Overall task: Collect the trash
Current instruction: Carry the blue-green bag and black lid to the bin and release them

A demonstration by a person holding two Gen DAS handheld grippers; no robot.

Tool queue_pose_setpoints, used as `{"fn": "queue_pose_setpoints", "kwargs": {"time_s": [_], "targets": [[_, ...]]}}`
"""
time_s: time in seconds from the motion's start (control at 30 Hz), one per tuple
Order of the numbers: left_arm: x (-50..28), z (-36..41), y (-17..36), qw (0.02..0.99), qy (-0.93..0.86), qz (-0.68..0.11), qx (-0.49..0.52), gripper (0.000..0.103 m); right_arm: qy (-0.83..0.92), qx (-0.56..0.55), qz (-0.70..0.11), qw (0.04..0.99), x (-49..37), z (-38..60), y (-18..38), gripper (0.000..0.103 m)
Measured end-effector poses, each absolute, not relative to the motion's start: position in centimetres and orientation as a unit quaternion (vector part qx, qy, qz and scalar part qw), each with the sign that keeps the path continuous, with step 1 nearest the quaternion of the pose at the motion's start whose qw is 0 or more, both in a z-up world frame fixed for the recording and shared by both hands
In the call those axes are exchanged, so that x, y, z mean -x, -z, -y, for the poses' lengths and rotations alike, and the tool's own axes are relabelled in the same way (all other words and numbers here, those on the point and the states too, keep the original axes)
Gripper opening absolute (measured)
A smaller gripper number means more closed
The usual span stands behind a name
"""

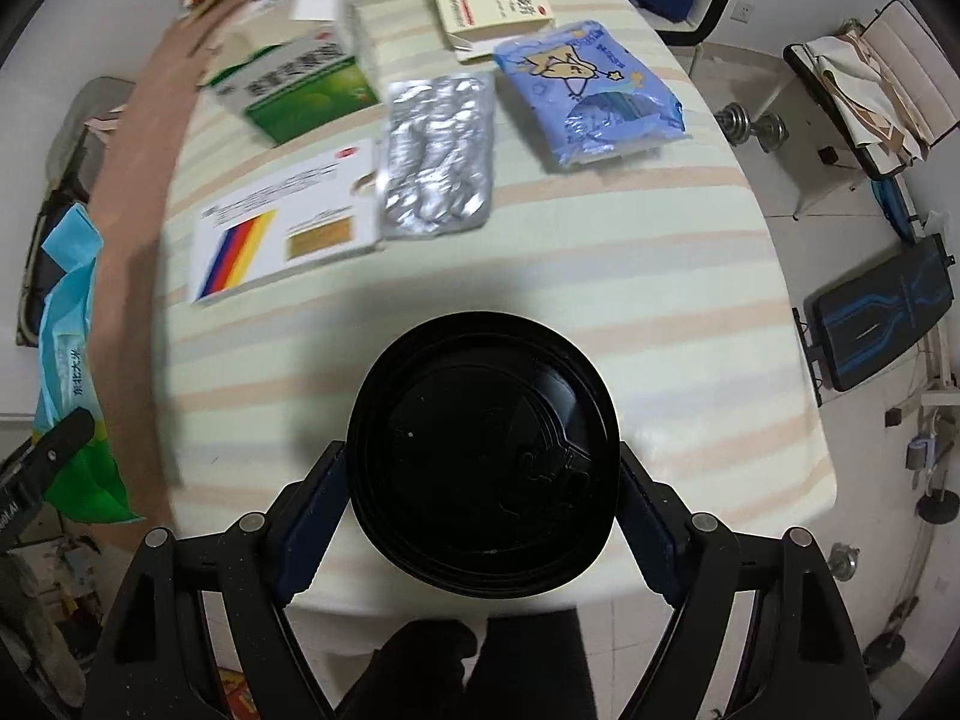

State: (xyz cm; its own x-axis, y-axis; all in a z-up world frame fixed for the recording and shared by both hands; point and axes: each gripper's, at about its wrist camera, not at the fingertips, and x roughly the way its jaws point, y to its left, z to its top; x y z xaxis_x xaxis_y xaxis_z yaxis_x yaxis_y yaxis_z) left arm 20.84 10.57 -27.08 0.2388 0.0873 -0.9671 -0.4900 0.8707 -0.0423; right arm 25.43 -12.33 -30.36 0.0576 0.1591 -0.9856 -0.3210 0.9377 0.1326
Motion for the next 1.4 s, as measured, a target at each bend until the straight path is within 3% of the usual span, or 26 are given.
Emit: {"fn": "queue_pose_setpoints", "kwargs": {"time_s": [0.33,0.57,0.8,1.07,1.17,1.27,1.4], "targets": [[-11.2,-7.4,25.5,0.790,-0.103,-0.583,0.160,0.069,-0.158,0.015,-0.656,0.738,-14.0,14.6,27.8,0.085],[-4.6,-4.9,29.4,0.755,-0.055,-0.630,0.172,0.069,-0.133,-0.009,-0.692,0.710,-5.6,17.3,31.2,0.085],[-1.8,-2.7,38.9,0.695,-0.030,-0.689,0.205,0.069,-0.117,-0.003,-0.746,0.656,-0.4,19.7,40.6,0.085],[-2.8,-1.9,56.2,0.628,-0.018,-0.735,0.254,0.070,-0.119,-0.016,-0.772,0.625,-0.6,21.1,56.2,0.085],[-3.5,-2.0,62.3,0.612,-0.018,-0.744,0.266,0.076,-0.124,-0.028,-0.781,0.612,-1.5,21.1,62.3,0.085],[-3.4,-2.7,66.4,0.604,-0.030,-0.742,0.289,0.103,-0.138,-0.046,-0.789,0.596,-1.8,20.9,67.3,0.087],[-2.9,-3.5,68.9,0.611,-0.070,-0.738,0.279,0.103,-0.163,-0.060,-0.791,0.587,-2.1,19.6,72.3,0.092]]}}
